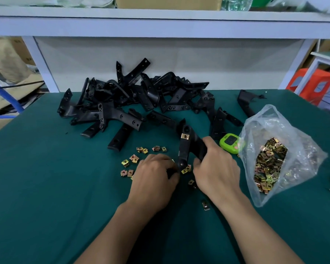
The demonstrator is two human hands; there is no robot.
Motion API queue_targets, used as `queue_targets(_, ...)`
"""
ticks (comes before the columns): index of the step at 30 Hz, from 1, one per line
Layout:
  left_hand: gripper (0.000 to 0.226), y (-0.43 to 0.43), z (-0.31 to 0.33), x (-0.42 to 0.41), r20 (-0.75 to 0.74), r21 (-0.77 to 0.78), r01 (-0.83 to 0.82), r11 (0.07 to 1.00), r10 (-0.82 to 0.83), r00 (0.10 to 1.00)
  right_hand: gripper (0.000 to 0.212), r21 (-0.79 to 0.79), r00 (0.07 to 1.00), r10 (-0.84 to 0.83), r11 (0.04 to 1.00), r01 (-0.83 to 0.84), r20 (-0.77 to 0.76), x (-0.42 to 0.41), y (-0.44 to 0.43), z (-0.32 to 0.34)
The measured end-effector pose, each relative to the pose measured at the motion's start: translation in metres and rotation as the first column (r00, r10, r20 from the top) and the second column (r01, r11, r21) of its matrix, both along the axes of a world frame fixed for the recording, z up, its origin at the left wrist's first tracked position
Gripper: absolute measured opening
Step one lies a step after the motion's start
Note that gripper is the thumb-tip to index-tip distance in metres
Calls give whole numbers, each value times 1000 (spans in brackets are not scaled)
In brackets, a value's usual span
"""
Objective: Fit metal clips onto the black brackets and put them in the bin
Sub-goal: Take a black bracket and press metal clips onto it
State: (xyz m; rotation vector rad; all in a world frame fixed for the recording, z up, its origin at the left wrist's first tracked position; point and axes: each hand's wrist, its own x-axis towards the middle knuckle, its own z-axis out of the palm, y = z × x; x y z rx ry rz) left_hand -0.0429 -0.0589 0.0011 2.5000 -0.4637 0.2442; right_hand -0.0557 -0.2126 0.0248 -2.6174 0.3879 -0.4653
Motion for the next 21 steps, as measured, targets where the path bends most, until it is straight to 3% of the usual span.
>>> queue_targets(6, 6, -5, -1, -5, 62, -80, -38, 996, 43, 997, 37, 3, 1000, 13, 1000, -13, -2, 1, -1, -4)
queue_targets(9, 10, -4, -1, -9, 49, -238, -84, 968, 98, 994, 36, 16, 1000, 5, 1000, -6, 17, 3, -2, -4)
queue_targets(13, 15, 2, 6, -2, -145, -511, -222, 831, 172, 974, 35, 1, 999, 31, 1000, -31, 21, 3, -2, -5)
queue_targets(16, 17, 7, 8, 3, -300, -691, -279, 667, 86, 950, 33, 2, 999, 45, 999, -45, 17, 3, -1, -6)
queue_targets(21, 11, 14, 13, 2, -381, -802, -324, 503, -13, 924, 32, 35, 998, 59, 998, -58, -20, 2, -1, -5)
